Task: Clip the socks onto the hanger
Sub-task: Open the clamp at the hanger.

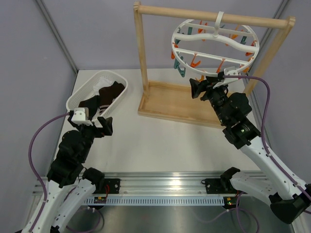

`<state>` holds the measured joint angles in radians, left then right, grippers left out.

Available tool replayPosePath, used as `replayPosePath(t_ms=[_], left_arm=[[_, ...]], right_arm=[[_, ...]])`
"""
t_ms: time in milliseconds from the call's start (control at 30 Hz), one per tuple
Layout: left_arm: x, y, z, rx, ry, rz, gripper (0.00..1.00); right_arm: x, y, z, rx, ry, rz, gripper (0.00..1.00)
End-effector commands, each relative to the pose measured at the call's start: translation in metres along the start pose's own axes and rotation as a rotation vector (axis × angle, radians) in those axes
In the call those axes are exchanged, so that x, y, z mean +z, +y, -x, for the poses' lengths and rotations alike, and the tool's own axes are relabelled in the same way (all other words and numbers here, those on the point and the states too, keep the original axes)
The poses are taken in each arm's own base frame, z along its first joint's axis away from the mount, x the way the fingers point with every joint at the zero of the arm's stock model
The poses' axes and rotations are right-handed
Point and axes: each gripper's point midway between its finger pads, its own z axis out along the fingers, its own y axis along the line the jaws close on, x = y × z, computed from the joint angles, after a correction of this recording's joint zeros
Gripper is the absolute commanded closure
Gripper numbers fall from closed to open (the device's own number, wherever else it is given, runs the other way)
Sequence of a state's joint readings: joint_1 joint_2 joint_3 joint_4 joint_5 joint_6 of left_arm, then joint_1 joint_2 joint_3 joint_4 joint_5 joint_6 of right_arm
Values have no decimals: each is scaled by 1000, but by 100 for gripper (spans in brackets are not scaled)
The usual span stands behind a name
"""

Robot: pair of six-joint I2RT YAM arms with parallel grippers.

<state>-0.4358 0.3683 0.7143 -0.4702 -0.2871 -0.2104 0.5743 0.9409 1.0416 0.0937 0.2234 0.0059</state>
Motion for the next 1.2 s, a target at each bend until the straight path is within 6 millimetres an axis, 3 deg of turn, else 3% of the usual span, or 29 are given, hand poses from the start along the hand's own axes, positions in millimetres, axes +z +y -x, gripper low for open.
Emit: replayPosePath(t_ms=[0,167,500,667,767,900,1167], left_arm=[[-4,-8,20,-22,-57,-37,1],[-3,-9,19,-23,-54,-43,1],[-1,-11,18,-21,-45,-49,1],[5,-18,13,-25,-8,-72,1],[9,-32,9,-52,47,-126,1],[23,-47,-8,-73,167,-160,1],[24,-61,8,-80,170,-218,1]], right_arm=[[7,0,4,22,-43,-14,24],[11,2,1,45,-66,-10,25],[10,6,15,45,-64,10,28],[4,5,22,74,-47,2,37],[1,2,29,87,-34,-18,43],[-3,-3,21,89,34,-50,55],[-10,-7,20,136,79,-86,77]])
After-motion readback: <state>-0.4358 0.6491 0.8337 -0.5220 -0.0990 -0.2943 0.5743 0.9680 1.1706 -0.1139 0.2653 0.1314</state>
